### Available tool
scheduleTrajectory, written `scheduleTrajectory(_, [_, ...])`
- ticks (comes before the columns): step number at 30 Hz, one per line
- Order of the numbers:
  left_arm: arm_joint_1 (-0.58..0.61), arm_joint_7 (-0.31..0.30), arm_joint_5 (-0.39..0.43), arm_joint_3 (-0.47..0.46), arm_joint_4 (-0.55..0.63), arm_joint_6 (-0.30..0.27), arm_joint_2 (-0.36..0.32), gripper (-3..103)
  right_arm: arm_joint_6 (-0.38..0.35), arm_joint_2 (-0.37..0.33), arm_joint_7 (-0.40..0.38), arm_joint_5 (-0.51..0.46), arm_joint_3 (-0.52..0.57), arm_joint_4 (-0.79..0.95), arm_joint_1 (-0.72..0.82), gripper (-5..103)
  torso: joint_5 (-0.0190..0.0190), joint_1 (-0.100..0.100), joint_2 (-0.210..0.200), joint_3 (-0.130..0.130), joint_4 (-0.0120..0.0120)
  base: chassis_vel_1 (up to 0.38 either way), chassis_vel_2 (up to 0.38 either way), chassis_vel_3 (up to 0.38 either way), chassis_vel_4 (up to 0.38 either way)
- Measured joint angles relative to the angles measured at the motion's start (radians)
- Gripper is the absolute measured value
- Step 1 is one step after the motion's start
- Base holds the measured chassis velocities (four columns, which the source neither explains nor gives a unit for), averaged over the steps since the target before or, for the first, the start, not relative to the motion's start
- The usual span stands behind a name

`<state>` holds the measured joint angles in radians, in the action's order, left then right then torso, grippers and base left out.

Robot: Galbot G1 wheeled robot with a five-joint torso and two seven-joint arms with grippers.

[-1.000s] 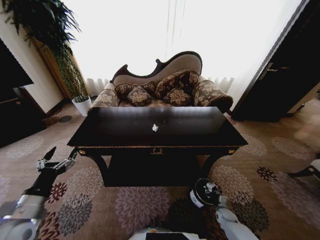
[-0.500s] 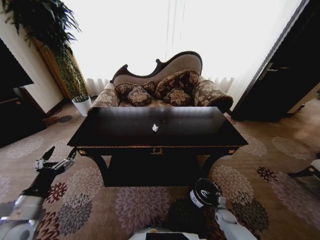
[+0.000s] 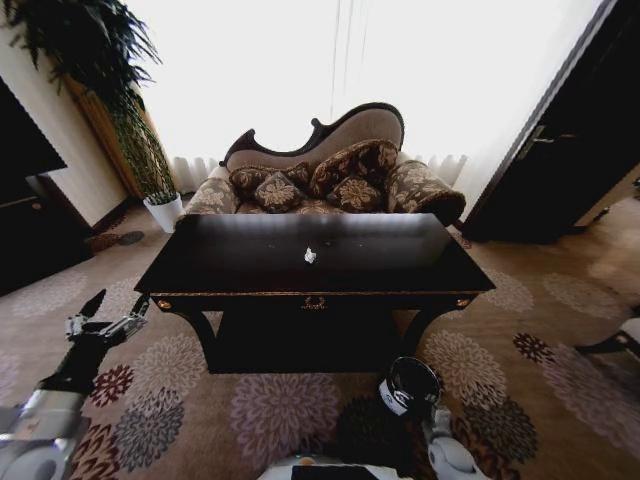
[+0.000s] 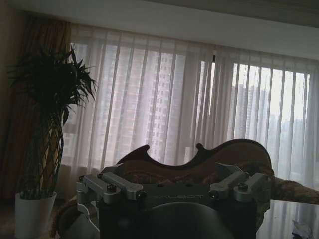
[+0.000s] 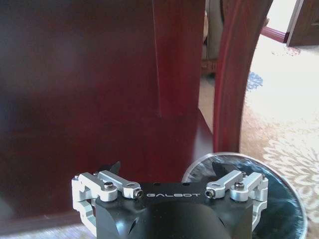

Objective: Move to the front of the table and place the trash on the table into the trash bin.

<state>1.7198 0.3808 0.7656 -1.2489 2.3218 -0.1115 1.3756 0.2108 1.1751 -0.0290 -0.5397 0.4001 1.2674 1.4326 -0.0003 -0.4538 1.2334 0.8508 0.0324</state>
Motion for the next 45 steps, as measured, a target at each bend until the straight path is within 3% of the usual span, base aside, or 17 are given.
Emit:
scheduleTrajectory(5, [-0.016, 0.0, -0.009, 0.021, -0.002, -0.002, 0.003, 100, -0.046, 0.033, -0.04, -0.019, 0.045, 0.197, 0.124, 100, -0.0003, 0.0, 0.0, 0.0, 0.0, 0.0, 0.0, 0.0, 0.0])
scheduleTrajectory(15, [-0.022, -0.001, -0.013, 0.014, -0.011, -0.003, 0.007, 100, -0.061, 0.098, -0.059, -0.01, 0.121, 0.593, 0.329, 100, 0.0, 0.0, 0.0, 0.0, 0.0, 0.0, 0.0, 0.0, 0.0])
scheduleTrajectory(21, [-0.022, -0.001, -0.01, 0.008, -0.011, -0.002, 0.011, 100, -0.098, 0.092, -0.092, -0.032, 0.181, 0.8, 0.367, 100, -0.0001, 0.0, 0.0, 0.0, 0.0, 0.0, 0.0, 0.0, 0.0])
scheduleTrajectory(32, [-0.022, -0.001, -0.006, -0.005, -0.012, -0.002, 0.009, 100, -0.146, 0.066, -0.133, -0.082, 0.247, 1.001, 0.393, 100, 0.0, 0.0, 0.0, 0.0, 0.0, 0.0, 0.0, 0.0, 0.0])
scheduleTrajectory(45, [-0.018, -0.002, 0.003, -0.013, -0.01, -0.002, -0.005, 100, -0.175, -0.164, -0.122, -0.21, 0.235, 1.154, 0.232, 100, 0.0002, 0.0, 0.0, 0.0, -0.0002, 0.0, 0.0, 0.0, 0.0])
